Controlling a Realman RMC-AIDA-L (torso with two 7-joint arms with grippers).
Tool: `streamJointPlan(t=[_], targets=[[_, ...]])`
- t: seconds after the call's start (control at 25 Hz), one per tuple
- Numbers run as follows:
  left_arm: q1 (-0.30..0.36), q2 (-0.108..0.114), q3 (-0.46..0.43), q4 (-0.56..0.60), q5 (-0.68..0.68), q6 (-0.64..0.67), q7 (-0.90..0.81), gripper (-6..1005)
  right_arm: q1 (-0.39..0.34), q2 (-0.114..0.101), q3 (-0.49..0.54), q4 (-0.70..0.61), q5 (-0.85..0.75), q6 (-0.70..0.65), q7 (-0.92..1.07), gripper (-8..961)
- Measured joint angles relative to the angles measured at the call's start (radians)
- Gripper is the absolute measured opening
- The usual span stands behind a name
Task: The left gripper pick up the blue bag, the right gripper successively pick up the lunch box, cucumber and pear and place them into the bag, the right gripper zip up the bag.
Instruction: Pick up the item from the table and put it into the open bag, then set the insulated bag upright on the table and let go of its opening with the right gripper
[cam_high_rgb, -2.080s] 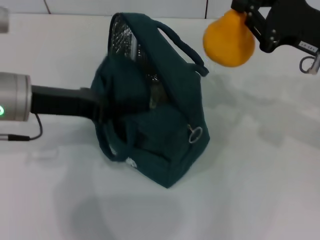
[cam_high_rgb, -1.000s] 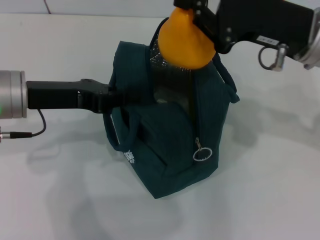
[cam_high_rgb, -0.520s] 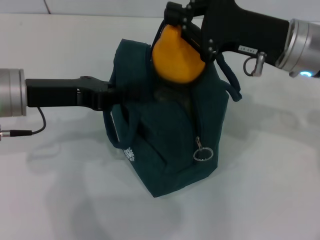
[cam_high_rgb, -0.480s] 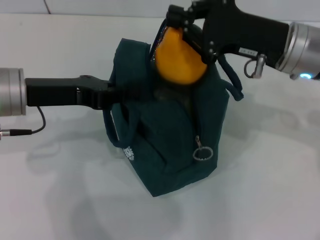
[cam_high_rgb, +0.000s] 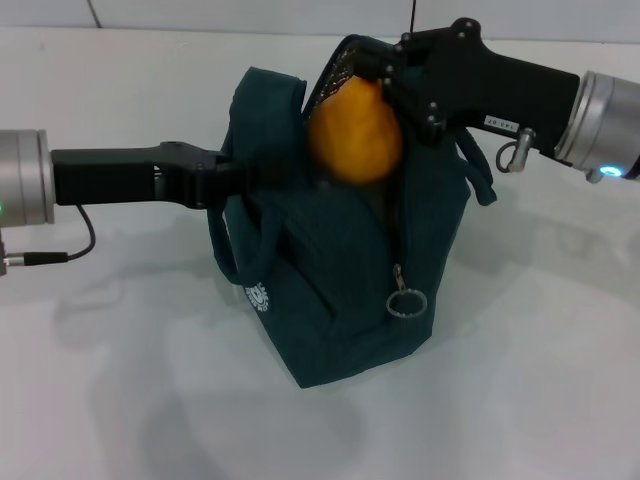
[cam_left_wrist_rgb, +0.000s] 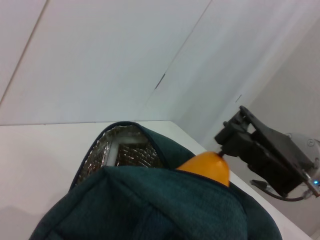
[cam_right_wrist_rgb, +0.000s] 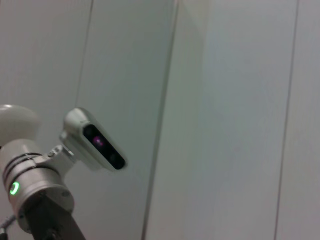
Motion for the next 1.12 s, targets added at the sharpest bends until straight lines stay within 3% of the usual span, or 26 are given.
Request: streamJointPlan(t=[0.72, 0.84, 1.12], targets=[[-0.014, 0.003, 0.0, -0.025, 0.0, -0.024, 0.012, 36, 0.015, 0.0, -0.014, 0.04, 0.027, 0.019, -0.002, 144], [-0.014, 0.003, 0.0, -0.025, 0.0, -0.024, 0.012, 37, -0.008, -0.004, -0.003, 0.017, 0.035, 0.018, -0.003, 362], [-0.012, 0.003, 0.0, -0.025, 0.001, -0.024, 0.012, 36, -0.157, -0.021, 0.133, -0.073, 0.04, 0.009, 0.003, 497]])
